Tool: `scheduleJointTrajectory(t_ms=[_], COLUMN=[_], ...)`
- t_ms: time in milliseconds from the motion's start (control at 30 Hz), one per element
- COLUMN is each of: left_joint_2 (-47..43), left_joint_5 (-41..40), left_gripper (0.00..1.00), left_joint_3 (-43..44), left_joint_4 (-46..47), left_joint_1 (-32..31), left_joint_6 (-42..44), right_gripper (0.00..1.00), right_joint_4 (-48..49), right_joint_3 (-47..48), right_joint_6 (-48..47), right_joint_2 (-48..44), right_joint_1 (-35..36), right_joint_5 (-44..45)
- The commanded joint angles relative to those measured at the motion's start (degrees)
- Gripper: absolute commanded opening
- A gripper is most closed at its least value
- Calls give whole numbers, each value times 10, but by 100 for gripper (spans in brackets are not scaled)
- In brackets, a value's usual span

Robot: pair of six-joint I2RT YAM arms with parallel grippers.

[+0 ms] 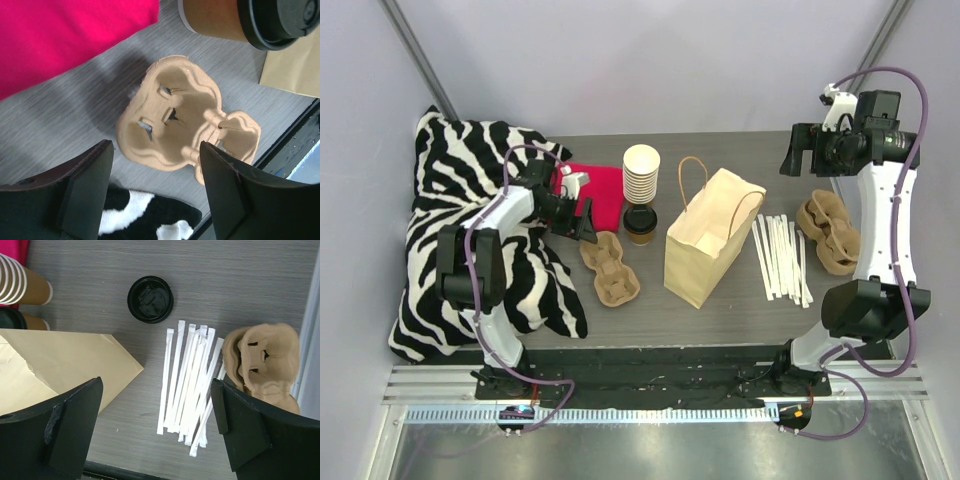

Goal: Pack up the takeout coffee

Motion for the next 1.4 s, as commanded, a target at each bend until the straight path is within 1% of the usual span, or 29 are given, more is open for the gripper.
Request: scheduleJointTrajectory(t_ms=[0,267,300,367,400,500,567,600,667,700,767,800,867,933,1033,1167,1333,1367], left_joint_2=[19,50,53,59,60,62,60,58,56,49,41,29,10,-22,-66,-121,-164,-187], left_joint_5=[18,-2,-5,-3,-5,-7,-7,-7,-5,-4,0,3,7,15,28,29,75,80], left_gripper=[72,61,58,54,48,40,36,31,25,18,11,5,0,0,0,0,0,0], left_joint_3=[4,-5,-6,-5,-6,-7,-8,-11,-13,-14,-13,-13,-15,-18,-24,-32,-20,-11], left_joint_4=[51,86,88,90,91,93,93,92,92,86,76,63,54,35,5,-38,-78,-87], left_joint_1=[-6,-9,-8,-9,-9,-10,-10,-10,-10,-10,-10,-10,-10,-10,-10,-5,34,44], left_joint_6=[7,5,5,7,8,10,14,17,20,20,25,28,37,47,66,72,43,40], right_gripper=[98,100,100,100,100,100,100,100,100,100,100,100,100,100,99,98,94,92], right_joint_4=[-8,-15,-17,-21,-21,-23,-25,-25,-26,-25,-24,-24,-30,-37,-72,-98,-93,-93], right_joint_3=[33,49,51,59,62,80,96,101,119,123,129,130,131,132,138,131,90,85], right_joint_6=[9,12,8,4,1,0,-2,-4,-4,-5,-11,-13,-25,-37,-79,-134,-168,-170], right_joint_2=[16,29,31,40,43,60,68,76,82,87,88,89,95,101,105,95,71,67], right_joint_1=[-2,-2,-1,-1,-1,-1,-2,-2,0,-1,0,1,5,10,40,95,121,133], right_joint_5=[-59,-91,-103,-115,-121,-132,-140,-143,-156,-162,-193,-203,-222,-230,-229,-199,-144,-138])
